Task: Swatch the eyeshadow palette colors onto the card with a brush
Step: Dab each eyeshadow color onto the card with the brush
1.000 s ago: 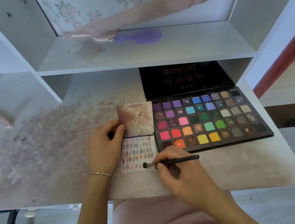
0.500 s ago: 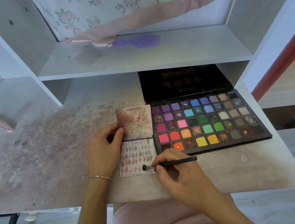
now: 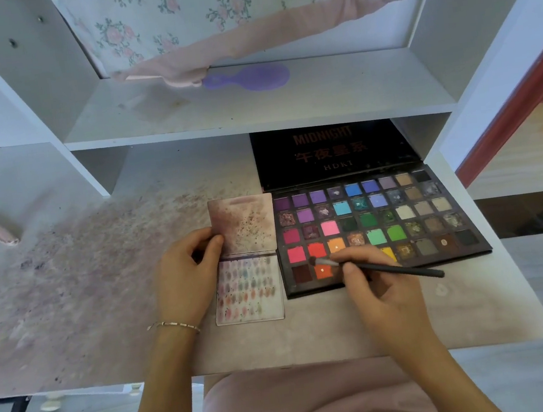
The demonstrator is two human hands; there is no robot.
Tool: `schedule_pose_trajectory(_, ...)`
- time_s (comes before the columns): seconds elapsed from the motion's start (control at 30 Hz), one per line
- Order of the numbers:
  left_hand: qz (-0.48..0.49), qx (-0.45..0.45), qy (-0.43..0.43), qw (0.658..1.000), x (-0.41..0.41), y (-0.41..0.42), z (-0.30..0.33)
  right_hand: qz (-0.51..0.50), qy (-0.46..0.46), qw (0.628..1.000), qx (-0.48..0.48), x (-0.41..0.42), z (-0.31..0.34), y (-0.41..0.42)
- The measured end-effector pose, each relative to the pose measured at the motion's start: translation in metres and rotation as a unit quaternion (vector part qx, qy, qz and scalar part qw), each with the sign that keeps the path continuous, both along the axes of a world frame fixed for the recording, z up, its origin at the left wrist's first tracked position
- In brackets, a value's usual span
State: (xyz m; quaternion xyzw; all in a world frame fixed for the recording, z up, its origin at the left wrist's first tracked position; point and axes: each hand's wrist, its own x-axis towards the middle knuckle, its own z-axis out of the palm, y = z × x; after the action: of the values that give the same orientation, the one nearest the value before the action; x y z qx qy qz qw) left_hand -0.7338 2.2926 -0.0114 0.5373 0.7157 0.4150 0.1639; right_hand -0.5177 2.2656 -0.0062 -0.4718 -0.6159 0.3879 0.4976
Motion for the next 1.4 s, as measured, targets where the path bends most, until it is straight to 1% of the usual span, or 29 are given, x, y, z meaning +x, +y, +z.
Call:
schedule_pose_trajectory(0.2, 0.025, 0.009, -0.001, 1.0, 0.009, 0.001, -0.001, -0.074, -0.042, 0.996, 0.012, 0.036, 0.0, 0.009)
schedule_pose_trajectory(0.33, 0.022, 0.014, 0.0, 1.0, 0.01, 0.0, -0.002, -0.161, -0.087, 0.983, 0.036, 0.053, 0.002, 0.014)
schedule_pose_trajectory(0.43, 0.02, 0.011, 0.018, 1.0, 0.01, -0.001, -0.002, -0.23, -0.073, 0.97, 0.024, 0.063, 0.001, 0.017)
schedule_pose_trajectory(0.53, 0.02, 0.009, 0.021, 1.0, 0.009, -0.001, -0.002, -0.258, -0.08, 0.963, 0.01, 0.065, -0.001, 0.02)
schedule_pose_trajectory(0.73, 0.02, 0.005, 0.028, 0.999, 0.009, -0.002, -0.002, -0.254, -0.124, 0.959, -0.009, 0.064, -0.004, 0.021)
schedule_pose_trajectory(0.97, 0.018, 0.001, 0.024, 1.0, 0.009, -0.002, -0.002, -0.251, -0.116, 0.961, -0.015, 0.064, -0.003, 0.021)
schedule_pose_trajectory(1.1, 0.019, 0.0, 0.029, 0.999, 0.008, -0.003, -0.002, -0.25, -0.099, 0.963, 0.002, 0.063, -0.001, 0.019)
schedule_pose_trajectory(1.23, 0.018, -0.003, 0.023, 1.0, 0.007, -0.002, -0.002, -0.187, -0.092, 0.978, 0.018, 0.055, 0.002, 0.015)
schedule_pose_trajectory(1.4, 0.015, -0.003, 0.025, 1.0, 0.009, -0.003, -0.001, -0.098, -0.049, 0.994, 0.021, 0.026, 0.008, 0.005)
